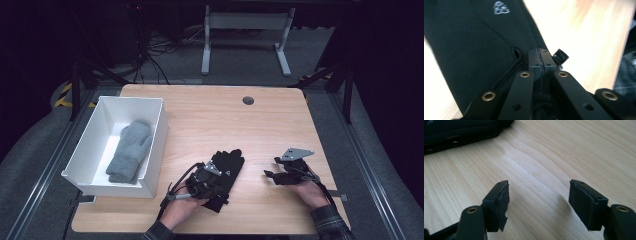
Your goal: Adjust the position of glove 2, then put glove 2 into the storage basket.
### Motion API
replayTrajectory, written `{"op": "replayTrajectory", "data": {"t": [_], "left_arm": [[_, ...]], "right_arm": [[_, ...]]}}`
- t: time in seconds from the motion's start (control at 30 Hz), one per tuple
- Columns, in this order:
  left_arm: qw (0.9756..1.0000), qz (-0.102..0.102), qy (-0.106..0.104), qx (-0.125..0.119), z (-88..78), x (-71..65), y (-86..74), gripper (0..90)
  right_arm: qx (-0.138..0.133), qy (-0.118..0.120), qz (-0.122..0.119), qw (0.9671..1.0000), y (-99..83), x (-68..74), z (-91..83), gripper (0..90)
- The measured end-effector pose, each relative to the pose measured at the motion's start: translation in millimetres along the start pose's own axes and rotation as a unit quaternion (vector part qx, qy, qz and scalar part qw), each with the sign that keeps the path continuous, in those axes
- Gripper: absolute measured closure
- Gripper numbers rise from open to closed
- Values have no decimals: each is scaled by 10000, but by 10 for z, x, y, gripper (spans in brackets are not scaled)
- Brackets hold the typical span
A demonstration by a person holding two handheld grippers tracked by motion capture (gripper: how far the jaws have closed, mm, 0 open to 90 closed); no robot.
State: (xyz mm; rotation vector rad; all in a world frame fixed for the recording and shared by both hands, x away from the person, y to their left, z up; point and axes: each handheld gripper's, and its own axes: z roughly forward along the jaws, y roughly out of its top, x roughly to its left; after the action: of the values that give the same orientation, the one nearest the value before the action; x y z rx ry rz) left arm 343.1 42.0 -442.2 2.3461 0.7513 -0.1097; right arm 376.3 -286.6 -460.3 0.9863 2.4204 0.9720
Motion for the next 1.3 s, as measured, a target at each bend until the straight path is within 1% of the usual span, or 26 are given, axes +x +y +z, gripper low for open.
{"op": "replayTrajectory", "data": {"t": [0.03,0.07,0.13,0.17,0.23,0.27,0.33,0.4,0.43,0.47,0.53,0.63,0.7,0.8,0.83,0.9,0.93,1.03,1.13,1.3], "left_arm": [[10000,-6,96,18,-41,30,-24,899],[10000,-6,96,18,-41,30,-24,899],[9993,46,361,59,-115,71,-64,899],[9993,46,361,59,-115,71,-64,899],[9989,26,457,29,-167,114,-96,899],[9987,28,502,34,-186,125,-102,899],[9986,21,527,-17,-209,138,-107,897],[9985,20,537,-83,-230,139,-102,871],[9984,61,552,-82,-244,138,-94,861],[9983,81,566,-120,-253,136,-89,837],[9980,118,593,-193,-280,137,-71,731],[9969,172,695,-323,-300,145,-30,540],[9961,250,759,-380,-305,151,3,434],[9945,349,880,-439,-291,160,60,306],[9941,356,919,-462,-284,169,77,286],[9938,357,973,-405,-257,192,128,231],[9940,342,969,-381,-250,202,146,211],[9936,347,992,-409,-226,231,192,164],[9931,345,1027,-438,-214,248,215,146],[9927,410,1063,-405,-170,273,238,143]], "right_arm": [[14,-28,18,10000,-11,-12,11,323],[11,-36,23,10000,-14,-15,14,316],[-6,-52,37,10000,-17,-25,17,307],[-6,-52,37,10000,-17,-25,17,307],[-16,-76,57,10000,-19,-28,22,296],[-23,-40,74,10000,-21,-31,27,294],[-35,-17,98,9999,-23,-30,31,281],[-54,42,151,9999,-32,-39,41,262],[-65,40,152,9999,-36,-39,42,259],[-73,43,155,9998,-38,-39,43,249],[-111,23,168,9998,-49,-41,50,223],[-149,28,167,9997,-56,-42,57,210],[-168,42,165,9997,-58,-43,63,200],[-197,37,170,9997,-59,-44,71,192],[-192,31,169,9997,-59,-43,71,191],[-192,30,168,9997,-59,-43,71,191],[-192,30,169,9997,-59,-43,71,191],[-196,24,163,9997,-59,-44,72,191],[-196,24,162,9997,-59,-44,72,191],[-196,24,163,9997,-59,-44,72,191]]}}
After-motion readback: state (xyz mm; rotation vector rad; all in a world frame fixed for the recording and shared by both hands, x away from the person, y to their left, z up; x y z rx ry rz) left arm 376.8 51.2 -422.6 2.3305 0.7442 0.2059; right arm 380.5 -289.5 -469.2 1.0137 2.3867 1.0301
